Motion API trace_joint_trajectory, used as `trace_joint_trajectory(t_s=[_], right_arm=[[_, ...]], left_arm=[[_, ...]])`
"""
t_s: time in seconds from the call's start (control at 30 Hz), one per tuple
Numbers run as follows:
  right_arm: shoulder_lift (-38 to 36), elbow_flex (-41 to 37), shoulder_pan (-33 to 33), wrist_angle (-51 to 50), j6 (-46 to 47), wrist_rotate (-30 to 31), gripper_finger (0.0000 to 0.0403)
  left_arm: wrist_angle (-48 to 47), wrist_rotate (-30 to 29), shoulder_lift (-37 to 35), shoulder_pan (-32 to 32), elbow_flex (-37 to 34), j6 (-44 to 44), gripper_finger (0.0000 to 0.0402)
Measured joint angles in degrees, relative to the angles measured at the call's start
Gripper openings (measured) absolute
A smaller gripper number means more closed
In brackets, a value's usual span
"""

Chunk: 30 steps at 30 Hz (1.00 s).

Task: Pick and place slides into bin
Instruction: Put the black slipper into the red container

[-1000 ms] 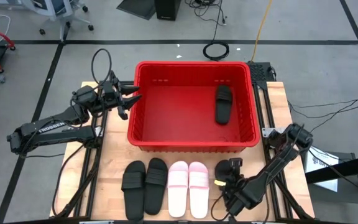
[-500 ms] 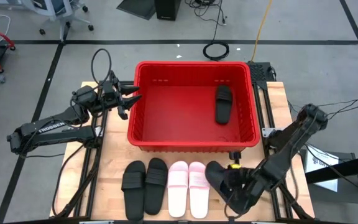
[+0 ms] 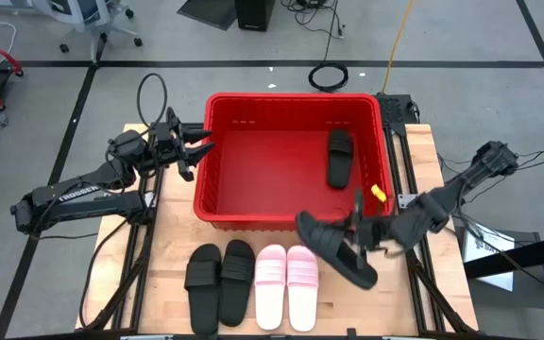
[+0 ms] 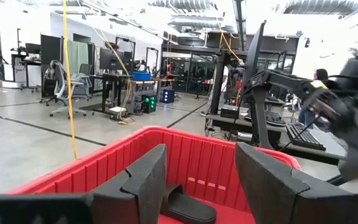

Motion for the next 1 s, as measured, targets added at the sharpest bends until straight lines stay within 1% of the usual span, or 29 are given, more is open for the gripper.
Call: trace_joint_trajectory(t_s=[0.17, 0.27, 0.37, 0.47, 0.6, 0.73, 0.77, 0.9, 1.0], right_arm=[[-5.22, -4.22, -6.45, 11.14, -13.44, 0.02, 0.0004], [-7.54, -5.95, -11.21, 16.7, -18.93, 1.33, 0.0004], [-9.04, -6.93, -16.29, 18.97, -23.23, 4.31, 0.0004], [-9.69, -7.02, -22.53, 18.86, -23.8, 6.08, 0.0004], [-9.79, -7.02, -31.71, 15.65, -22.42, 5.94, 0.0004], [-8.54, -7.02, -40.78, 7.95, -18.99, 5.59, 0.0004], [-8.04, -7.02, -42.79, 5.54, -17.97, 5.03, 0.0004], [-5.42, -7.02, -49.18, -2.57, -13.07, -0.91, 0.0004], [-2.89, -7.02, -51.74, -7.63, -12.21, -2.12, 0.0004]], left_arm=[[0.48, -0.23, 0.0, -0.02, 0.0, 0.75, 0.0198], [0.52, -2.3, 0.0, -0.02, 0.0, 2.34, 0.0198], [0.49, -6.04, 0.0, 0.0, 0.0, 4.06, 0.0198], [0.55, -8.34, 0.0, 0.03, 0.0, 5.82, 0.0198], [2.27, -9.03, -0.01, 0.12, 0.0, 8.22, 0.0198], [4.23, -9.01, -0.02, 1.13, 0.0, 8.03, 0.0198], [4.27, -9.01, -0.02, 1.46, 0.0, 8.09, 0.0198], [3.38, -8.99, -0.02, 3.15, 0.0, 8.79, 0.0198], [2.63, -8.95, 0.0, 4.52, 0.0, 9.08, 0.0198]])
